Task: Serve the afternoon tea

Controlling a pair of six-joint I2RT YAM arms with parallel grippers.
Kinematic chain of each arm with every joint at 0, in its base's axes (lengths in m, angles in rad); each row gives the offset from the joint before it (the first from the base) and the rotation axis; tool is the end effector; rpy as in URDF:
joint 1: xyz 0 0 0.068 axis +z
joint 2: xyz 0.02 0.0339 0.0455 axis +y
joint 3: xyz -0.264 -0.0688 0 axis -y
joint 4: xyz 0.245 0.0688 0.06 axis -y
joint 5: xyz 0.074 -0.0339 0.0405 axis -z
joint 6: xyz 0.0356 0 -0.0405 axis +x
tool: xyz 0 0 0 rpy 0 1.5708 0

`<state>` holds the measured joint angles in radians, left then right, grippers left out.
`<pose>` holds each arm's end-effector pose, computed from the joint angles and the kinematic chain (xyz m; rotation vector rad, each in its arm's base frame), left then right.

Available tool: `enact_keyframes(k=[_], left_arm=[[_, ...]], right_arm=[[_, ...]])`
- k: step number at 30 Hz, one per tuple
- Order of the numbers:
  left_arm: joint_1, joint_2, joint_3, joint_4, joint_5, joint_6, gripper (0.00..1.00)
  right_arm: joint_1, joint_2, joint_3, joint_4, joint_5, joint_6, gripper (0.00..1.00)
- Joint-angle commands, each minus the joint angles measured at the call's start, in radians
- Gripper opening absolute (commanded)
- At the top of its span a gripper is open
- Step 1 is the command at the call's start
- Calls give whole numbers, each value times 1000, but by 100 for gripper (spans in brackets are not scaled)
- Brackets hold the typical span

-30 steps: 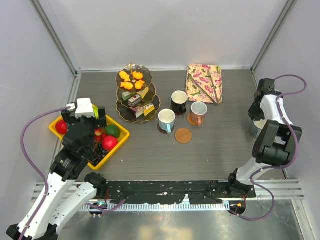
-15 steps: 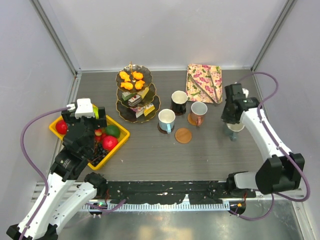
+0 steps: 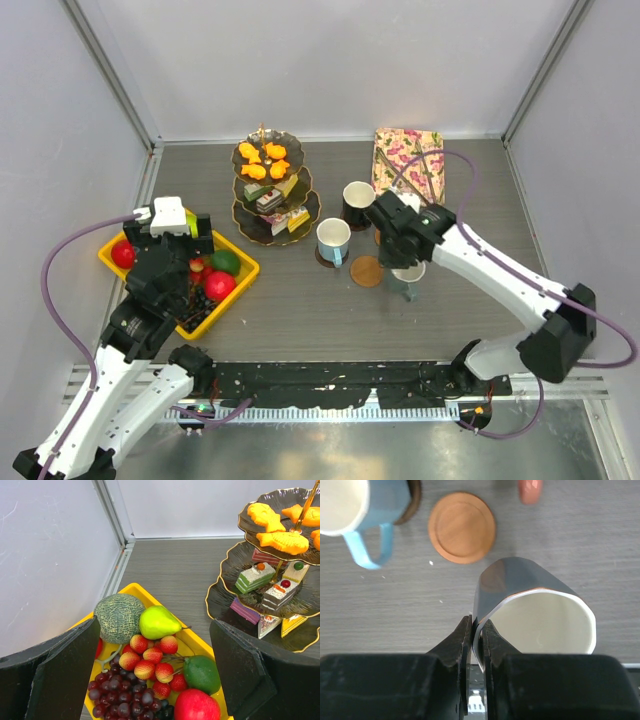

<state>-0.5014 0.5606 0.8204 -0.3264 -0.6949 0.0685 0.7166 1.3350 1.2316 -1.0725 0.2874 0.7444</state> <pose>0.1152 -0.0372 0.3680 -0.0678 1.6256 0.2354 0.1950 0.1565 0.3048 0.1139 2.6570 0.0683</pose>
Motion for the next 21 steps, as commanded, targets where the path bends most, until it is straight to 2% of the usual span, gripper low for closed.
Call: enact_keyframes(k=[1, 6, 11, 21], left_arm=[[6, 5, -3, 56, 2, -4, 98], [6, 9, -4, 59, -6, 2, 99], [6, 12, -7, 63, -3, 4, 99], [6, 15, -7, 64, -2, 7, 99]], right_arm=[[29, 125, 185, 34, 41, 42, 5], [50, 272, 307, 9, 53, 70, 5], [55, 384, 359, 17, 55, 93, 5], [53, 500, 397, -7, 85, 118, 5]])
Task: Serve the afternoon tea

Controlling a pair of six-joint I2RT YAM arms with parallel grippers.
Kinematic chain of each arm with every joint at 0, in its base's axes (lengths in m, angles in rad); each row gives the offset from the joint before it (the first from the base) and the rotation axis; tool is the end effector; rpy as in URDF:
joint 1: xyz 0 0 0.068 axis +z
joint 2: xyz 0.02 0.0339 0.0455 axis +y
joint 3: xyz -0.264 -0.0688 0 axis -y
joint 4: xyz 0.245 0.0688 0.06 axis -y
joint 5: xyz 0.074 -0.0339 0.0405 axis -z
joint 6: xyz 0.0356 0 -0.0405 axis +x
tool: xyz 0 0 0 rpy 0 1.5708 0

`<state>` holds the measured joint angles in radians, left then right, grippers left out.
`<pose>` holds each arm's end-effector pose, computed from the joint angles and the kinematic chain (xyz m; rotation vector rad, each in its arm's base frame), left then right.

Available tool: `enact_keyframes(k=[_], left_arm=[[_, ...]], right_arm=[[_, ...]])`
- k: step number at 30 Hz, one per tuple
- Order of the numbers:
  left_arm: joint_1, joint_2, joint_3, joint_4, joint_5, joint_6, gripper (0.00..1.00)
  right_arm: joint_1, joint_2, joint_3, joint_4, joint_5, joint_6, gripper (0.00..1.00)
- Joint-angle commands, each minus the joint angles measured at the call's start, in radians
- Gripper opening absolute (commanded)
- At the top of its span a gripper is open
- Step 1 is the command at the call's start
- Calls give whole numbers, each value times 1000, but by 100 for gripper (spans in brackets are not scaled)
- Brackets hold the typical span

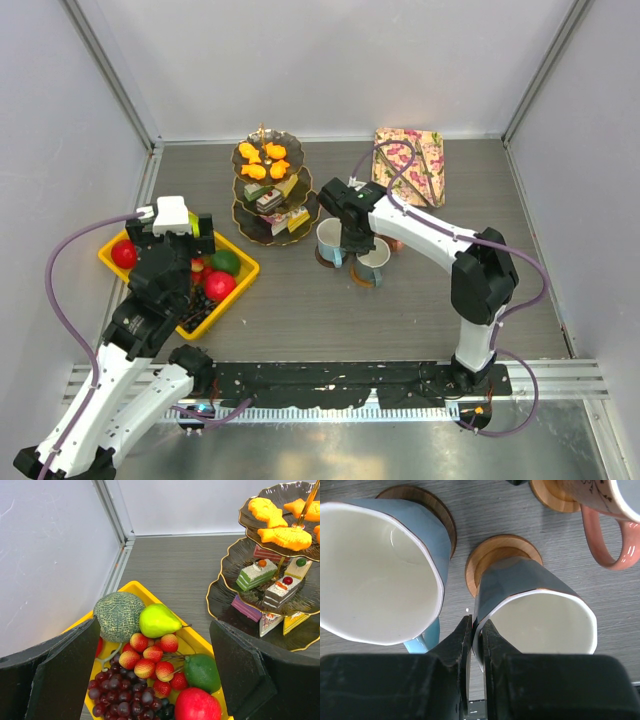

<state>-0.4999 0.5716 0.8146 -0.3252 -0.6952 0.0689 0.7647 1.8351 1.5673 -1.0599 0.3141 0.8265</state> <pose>0.1183 -0.0386 0.3652 -0.0617 1.6383 0.2441 0.2725 0.2462 0.2567 0.1380 2.7454 -0.0648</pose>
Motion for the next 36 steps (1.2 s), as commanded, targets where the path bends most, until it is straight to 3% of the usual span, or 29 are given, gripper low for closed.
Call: enact_keyframes(k=[1, 8, 11, 15, 18, 24, 26, 27, 33, 36], left_arm=[[4, 4, -2, 61, -1, 6, 99], [4, 4, -2, 63, 0, 5, 98], [4, 4, -2, 63, -1, 6, 98], [4, 4, 0, 63, 3, 8, 98], [4, 4, -3, 63, 2, 9, 99], [9, 2, -2, 63, 3, 8, 98], [11, -3, 1, 61, 5, 8, 98], [12, -6, 1, 61, 6, 8, 98], [55, -38, 9, 48, 62, -29, 98], [78, -50, 11, 48, 65, -35, 98]], right_arm=[[5, 4, 63, -22, 59, 39, 5], [1, 27, 80, -15, 49, 65, 6], [-5, 36, 92, -26, 30, 77, 13], [-5, 23, 91, -11, 8, 85, 29], [-5, -10, 96, -3, 5, 88, 47], [-4, -121, 103, 34, 16, 71, 59], [-4, -169, 108, 40, 32, 50, 66], [-2, -186, 111, 44, 49, 42, 74], [-42, -368, 24, 187, 201, -154, 96], [-116, -456, -51, 288, 201, -252, 99]])
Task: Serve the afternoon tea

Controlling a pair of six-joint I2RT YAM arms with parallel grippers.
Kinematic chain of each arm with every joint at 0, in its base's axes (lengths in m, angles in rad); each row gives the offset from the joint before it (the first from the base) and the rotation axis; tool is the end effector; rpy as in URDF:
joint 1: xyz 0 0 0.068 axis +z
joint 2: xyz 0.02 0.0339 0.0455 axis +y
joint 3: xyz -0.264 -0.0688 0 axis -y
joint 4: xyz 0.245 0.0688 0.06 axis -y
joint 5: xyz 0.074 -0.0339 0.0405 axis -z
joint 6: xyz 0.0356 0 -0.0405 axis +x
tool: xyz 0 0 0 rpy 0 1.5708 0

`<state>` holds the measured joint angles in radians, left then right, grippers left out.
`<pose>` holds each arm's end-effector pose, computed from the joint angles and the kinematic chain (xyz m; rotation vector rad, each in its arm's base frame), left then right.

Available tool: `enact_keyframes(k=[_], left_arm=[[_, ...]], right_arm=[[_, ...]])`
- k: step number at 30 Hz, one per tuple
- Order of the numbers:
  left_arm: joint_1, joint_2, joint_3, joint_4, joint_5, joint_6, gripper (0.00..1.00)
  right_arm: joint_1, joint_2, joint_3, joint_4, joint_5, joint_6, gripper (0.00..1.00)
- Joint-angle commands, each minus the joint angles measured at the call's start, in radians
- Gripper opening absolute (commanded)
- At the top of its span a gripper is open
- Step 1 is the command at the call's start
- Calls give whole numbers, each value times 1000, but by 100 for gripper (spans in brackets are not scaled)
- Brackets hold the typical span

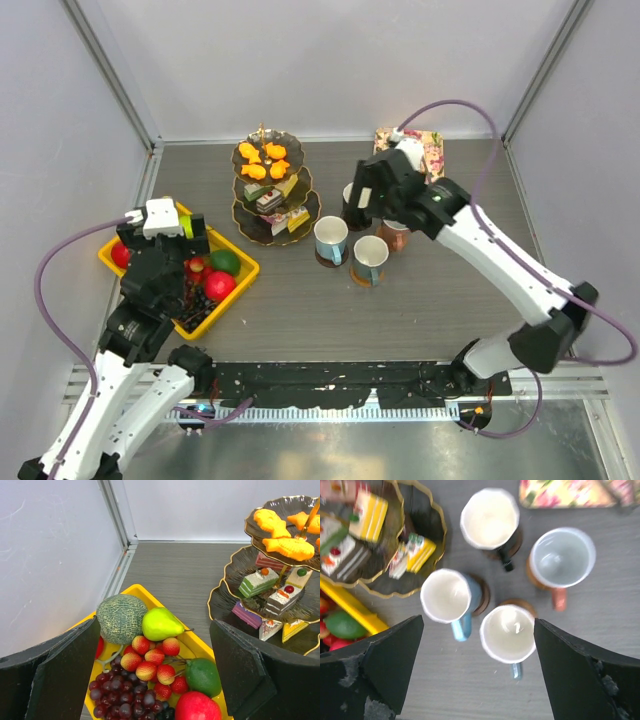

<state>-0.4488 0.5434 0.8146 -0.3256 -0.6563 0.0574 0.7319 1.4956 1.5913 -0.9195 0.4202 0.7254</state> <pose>0.1140 -0.0308 0.3679 -0.0951 1.6160 0.2308 0.2408 0.1968 0.3817 0.1854 2.3090 0.2351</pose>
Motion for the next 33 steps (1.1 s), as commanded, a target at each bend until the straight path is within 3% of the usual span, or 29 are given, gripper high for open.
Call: enact_keyframes(k=[1, 5, 9, 19, 24, 33], left_arm=[[39, -25, 14, 40, 27, -28, 99], [103, -65, 20, 31, 40, -51, 99], [125, -123, 14, 45, -11, -51, 99], [125, -301, -9, 25, -94, -51, 99], [124, -390, -95, 34, -112, -51, 99], [125, -513, -265, 174, -146, -107, 99]], right_arm=[[-135, -167, -120, 192, 86, -168, 99], [-276, -343, -276, 299, 88, -285, 96], [-348, -541, -402, 350, 214, -366, 96], [-350, -971, -671, 473, 406, -615, 95], [-350, -1168, -813, 576, 387, -670, 96], [-350, -1334, -972, 735, 404, -721, 96]])
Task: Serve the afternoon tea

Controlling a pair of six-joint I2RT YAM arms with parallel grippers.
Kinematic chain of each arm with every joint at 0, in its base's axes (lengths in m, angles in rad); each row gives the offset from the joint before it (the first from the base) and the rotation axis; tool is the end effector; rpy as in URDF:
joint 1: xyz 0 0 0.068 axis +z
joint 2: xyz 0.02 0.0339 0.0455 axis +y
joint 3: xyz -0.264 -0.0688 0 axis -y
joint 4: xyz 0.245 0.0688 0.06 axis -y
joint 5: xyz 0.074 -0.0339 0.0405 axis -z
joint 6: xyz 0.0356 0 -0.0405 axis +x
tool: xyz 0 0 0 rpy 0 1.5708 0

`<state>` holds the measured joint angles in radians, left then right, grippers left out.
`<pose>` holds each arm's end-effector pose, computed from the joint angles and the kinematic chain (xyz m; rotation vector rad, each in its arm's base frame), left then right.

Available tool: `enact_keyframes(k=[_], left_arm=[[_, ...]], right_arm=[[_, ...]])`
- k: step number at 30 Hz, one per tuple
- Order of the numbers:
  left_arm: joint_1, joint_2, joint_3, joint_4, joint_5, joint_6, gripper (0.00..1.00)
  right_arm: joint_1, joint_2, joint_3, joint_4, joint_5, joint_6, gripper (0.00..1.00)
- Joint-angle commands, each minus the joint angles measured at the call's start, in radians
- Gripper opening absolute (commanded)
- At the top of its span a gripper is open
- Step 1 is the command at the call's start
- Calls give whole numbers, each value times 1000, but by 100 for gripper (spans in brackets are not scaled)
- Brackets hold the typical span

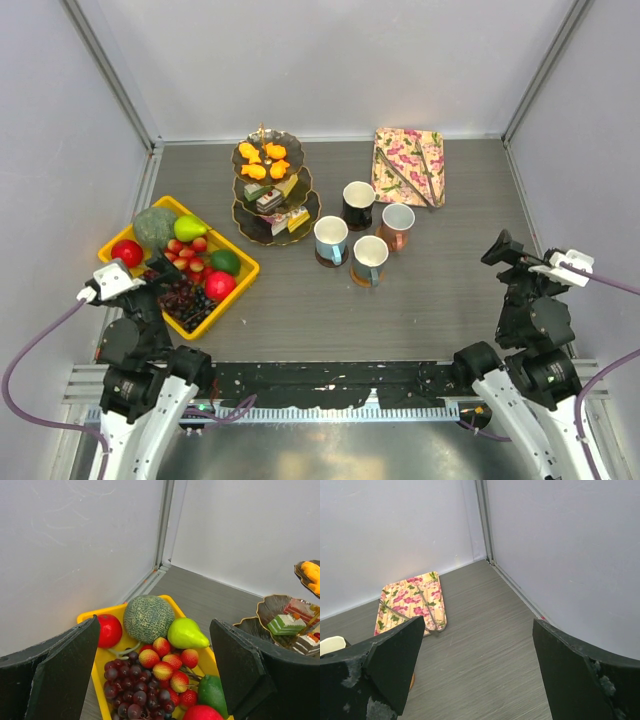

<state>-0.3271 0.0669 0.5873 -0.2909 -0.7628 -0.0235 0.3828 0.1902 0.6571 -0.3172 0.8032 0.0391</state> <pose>0.0424 0.0116 0.3277 -0.4383 1.3393 0.2201 0.0561 -0.0050 0.3420 0.4159 1.4111 -0.2268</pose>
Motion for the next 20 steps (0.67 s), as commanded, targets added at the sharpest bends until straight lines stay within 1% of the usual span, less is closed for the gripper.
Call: enact_keyframes(k=[1, 4, 6, 8, 20], left_arm=[[3, -44, -58, 153, -46, -27, 99], [19, -55, -75, 164, -35, -46, 99], [29, -55, -83, 165, -41, -46, 99], [39, -88, -84, 165, -38, -47, 99], [85, -79, -80, 144, 2, -75, 99]], right_arm=[[-1, -32, -42, 147, 37, -34, 96], [-1, -41, -65, 173, 85, -67, 96], [-1, -57, -73, 181, 83, -71, 96], [-1, -63, -79, 193, 73, -76, 96], [-2, -54, -76, 193, 82, -65, 96]])
